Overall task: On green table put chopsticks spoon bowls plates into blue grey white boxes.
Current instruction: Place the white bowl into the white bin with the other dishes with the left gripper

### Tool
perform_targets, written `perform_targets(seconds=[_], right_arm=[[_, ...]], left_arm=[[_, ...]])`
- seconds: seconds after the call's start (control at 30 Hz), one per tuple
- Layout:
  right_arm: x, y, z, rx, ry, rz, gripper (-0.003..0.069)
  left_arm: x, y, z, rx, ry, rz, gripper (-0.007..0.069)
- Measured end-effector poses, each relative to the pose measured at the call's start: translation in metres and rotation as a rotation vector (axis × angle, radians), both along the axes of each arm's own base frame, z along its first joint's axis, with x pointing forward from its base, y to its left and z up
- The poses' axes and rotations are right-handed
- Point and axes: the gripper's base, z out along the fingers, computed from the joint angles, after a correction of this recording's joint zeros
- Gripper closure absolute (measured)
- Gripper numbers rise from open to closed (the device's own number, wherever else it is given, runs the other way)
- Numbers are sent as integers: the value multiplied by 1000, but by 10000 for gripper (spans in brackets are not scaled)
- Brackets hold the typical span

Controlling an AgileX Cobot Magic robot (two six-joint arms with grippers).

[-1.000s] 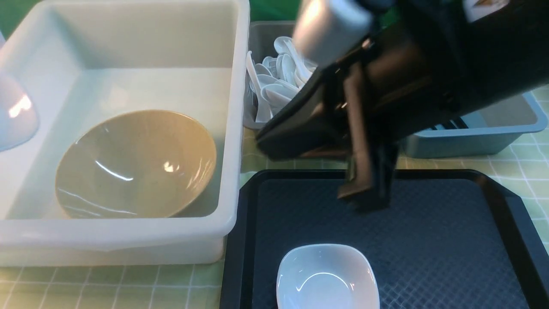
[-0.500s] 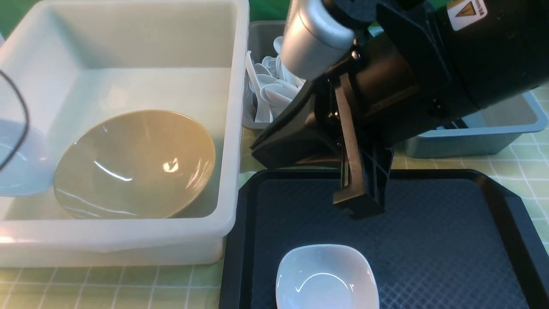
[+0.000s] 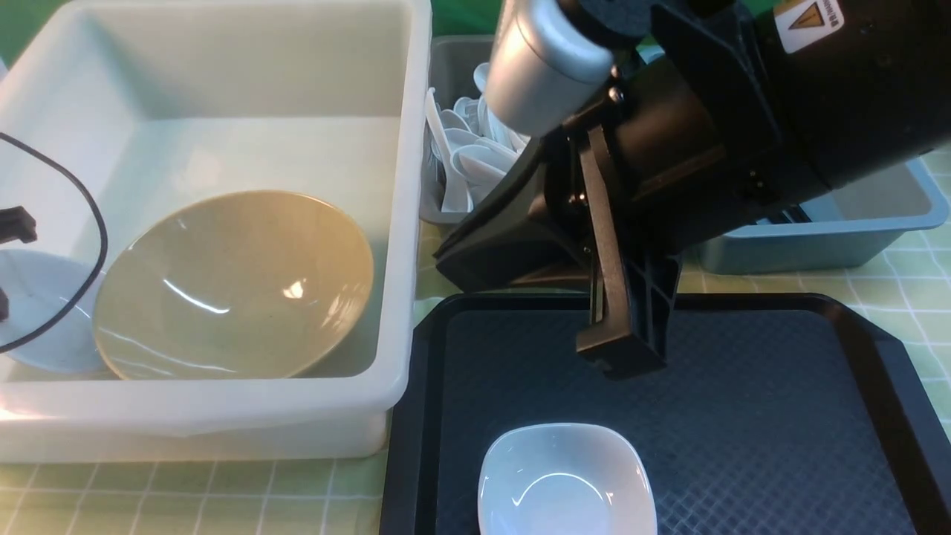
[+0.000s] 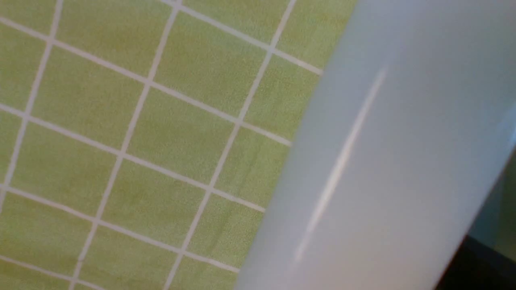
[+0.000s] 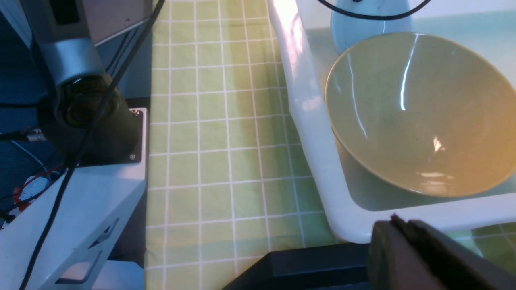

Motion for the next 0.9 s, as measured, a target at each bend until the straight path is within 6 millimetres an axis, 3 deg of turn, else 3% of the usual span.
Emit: perform_targets(seconds=[0.27,0.33,0.47,0.53,0.57,0.7,0.8,0.9], right_arm=[[1,0,1,7,-6,-6,622],[1,0,1,7,-6,-6,622],[1,0,1,9,-9,-8,620],[1,0,1,10,-10,-9,619],[1,0,1,10,-11,-9,617],[1,0,1,11,-11,-10,613],[2,0,0,1,-20,-12,612],[4,-2,-1,-28,-41,-22,612]], left_arm=[[0,0,-2,-1,14,9,575],[1,-1,-1,-2,13,11,533],[1,-3,2,-29,38,43,366],[2,-5,3,-37,46,50,327],[3,-5,4,-43,59,56,258],[5,-1,10,-32,95,70,169],[10,6,35,30,37,85,119],[7,5,72,75,-70,87,116]])
